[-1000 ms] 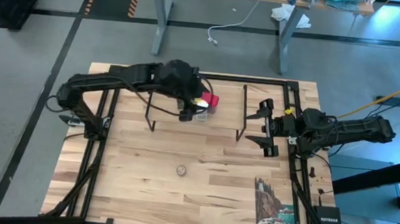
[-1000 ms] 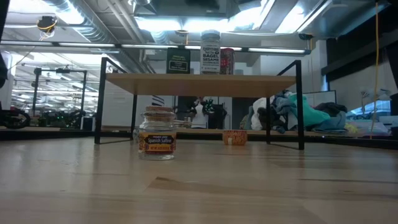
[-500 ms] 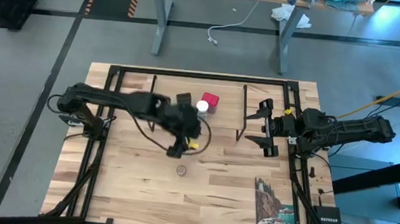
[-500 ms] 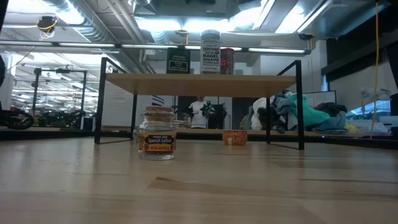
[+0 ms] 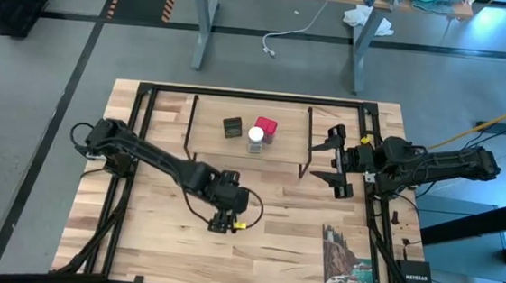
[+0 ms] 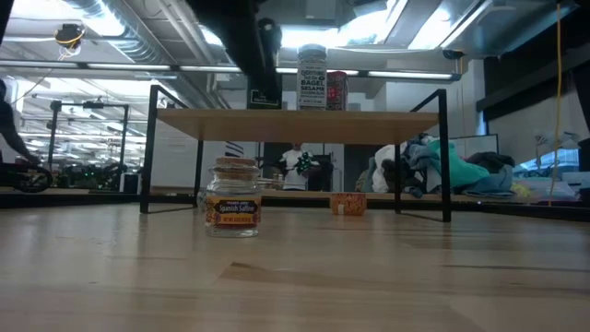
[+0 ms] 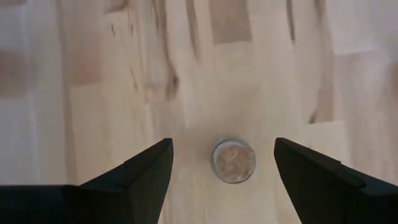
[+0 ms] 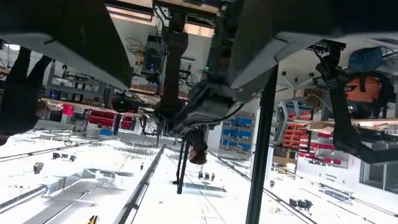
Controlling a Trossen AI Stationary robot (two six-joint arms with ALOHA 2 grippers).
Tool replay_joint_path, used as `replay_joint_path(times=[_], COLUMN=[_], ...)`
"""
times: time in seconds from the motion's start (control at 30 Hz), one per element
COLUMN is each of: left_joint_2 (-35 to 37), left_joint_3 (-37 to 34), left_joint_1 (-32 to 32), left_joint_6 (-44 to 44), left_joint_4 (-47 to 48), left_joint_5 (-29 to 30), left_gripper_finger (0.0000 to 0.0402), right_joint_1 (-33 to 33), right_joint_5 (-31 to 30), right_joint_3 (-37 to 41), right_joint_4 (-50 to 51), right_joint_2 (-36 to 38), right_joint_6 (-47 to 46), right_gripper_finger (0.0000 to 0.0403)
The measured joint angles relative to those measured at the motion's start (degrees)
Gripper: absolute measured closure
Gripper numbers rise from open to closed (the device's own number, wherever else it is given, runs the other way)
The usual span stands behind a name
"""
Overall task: Shelf spices
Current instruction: Put the transparent seasoning bottle on the shelf
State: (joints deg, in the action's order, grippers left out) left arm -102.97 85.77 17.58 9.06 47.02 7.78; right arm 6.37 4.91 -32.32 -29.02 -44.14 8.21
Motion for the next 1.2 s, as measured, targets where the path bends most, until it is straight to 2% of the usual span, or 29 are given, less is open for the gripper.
replay_joint_path(times=[0.17, 0.27, 0.57, 0.73, 0.97, 1.2], left_joint_2=[-0.14, -0.16, -0.66, -0.68, -0.8, -3.93], left_joint_3=[-3.25, -5.88, -11.23, -12.46, -14.55, -15.2], left_joint_1=[1.27, 1.53, 1.82, 2.41, 2.34, 2.39], left_joint_6=[4.2, 5.95, 13.42, 14.58, 17.66, 16.02], left_joint_4=[-2.63, -7.31, -10.74, -14.11, -13.81, -18.04], left_joint_5=[4.24, 4.27, 2.6, 1.42, 1.42, 2.4], left_gripper_finger=[0.0128, 0.0128, 0.0128, 0.0128, 0.0128, 0.0128], right_joint_1=[0.0, -0.01, -0.01, -0.02, -0.02, 0.0], right_joint_5=[0.0, 0.0, -0.02, -0.54, -1.01, -1.05], right_joint_3=[0.0, 0.0, 0.0, 0.0, 0.0, 0.0], right_joint_4=[-0.04, -0.03, 0.06, 0.4, 0.39, 0.48], right_joint_2=[0.0, 0.01, 0.0, 0.0, 0.0, 0.0], right_joint_6=[-0.26, -0.35, -0.39, -0.39, -0.39, -0.39], right_gripper_finger=[0.0125, 0.0125, 0.0125, 0.0125, 0.0125, 0.0125])
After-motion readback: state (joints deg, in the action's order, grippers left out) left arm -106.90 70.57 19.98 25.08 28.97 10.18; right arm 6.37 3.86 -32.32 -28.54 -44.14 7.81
